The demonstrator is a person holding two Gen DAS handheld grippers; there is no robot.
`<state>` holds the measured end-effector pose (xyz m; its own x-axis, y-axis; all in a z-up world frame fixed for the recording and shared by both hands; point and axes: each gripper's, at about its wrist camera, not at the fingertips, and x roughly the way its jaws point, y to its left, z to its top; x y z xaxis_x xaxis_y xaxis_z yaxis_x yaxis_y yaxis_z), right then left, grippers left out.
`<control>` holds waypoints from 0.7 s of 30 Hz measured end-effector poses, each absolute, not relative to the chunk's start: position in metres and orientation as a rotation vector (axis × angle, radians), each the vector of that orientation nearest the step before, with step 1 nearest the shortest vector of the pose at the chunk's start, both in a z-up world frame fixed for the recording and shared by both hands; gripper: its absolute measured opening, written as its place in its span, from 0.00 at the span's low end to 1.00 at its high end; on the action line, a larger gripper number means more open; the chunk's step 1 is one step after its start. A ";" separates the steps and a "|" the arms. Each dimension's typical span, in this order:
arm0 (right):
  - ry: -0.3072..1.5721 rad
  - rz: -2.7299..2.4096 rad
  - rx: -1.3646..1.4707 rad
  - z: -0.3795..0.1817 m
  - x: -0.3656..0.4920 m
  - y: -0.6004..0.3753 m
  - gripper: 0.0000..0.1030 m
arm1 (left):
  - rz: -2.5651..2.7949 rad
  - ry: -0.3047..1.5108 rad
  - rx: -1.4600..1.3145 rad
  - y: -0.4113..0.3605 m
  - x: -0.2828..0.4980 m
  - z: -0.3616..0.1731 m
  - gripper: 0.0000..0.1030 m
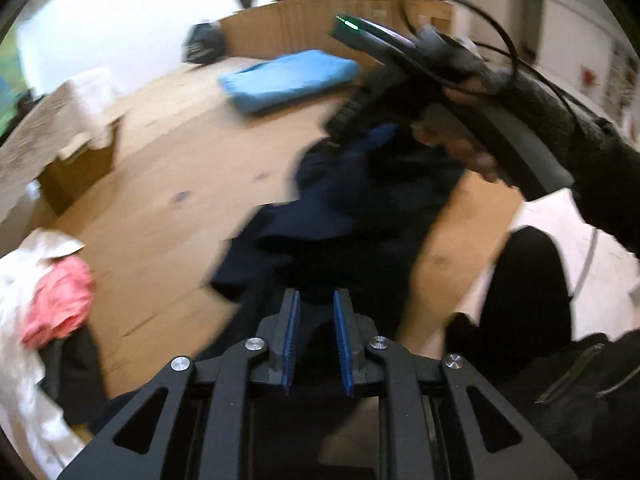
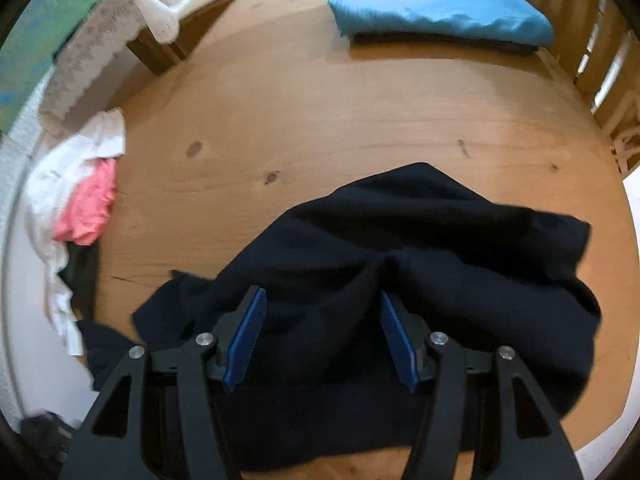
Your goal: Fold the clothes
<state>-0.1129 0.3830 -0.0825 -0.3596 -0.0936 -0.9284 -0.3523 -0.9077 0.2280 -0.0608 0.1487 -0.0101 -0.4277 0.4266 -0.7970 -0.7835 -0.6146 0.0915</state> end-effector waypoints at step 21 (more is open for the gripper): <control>0.478 2.192 -1.256 -0.030 0.158 0.536 0.03 | 1.943 0.707 -0.965 0.276 -0.136 -0.029 0.52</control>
<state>0.1582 0.5355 -0.0302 -0.4021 0.2932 -0.8674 -0.6276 -0.7780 0.0279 -0.1364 0.2759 -0.0286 -0.3572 0.4284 -0.8300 -0.8617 -0.4941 0.1158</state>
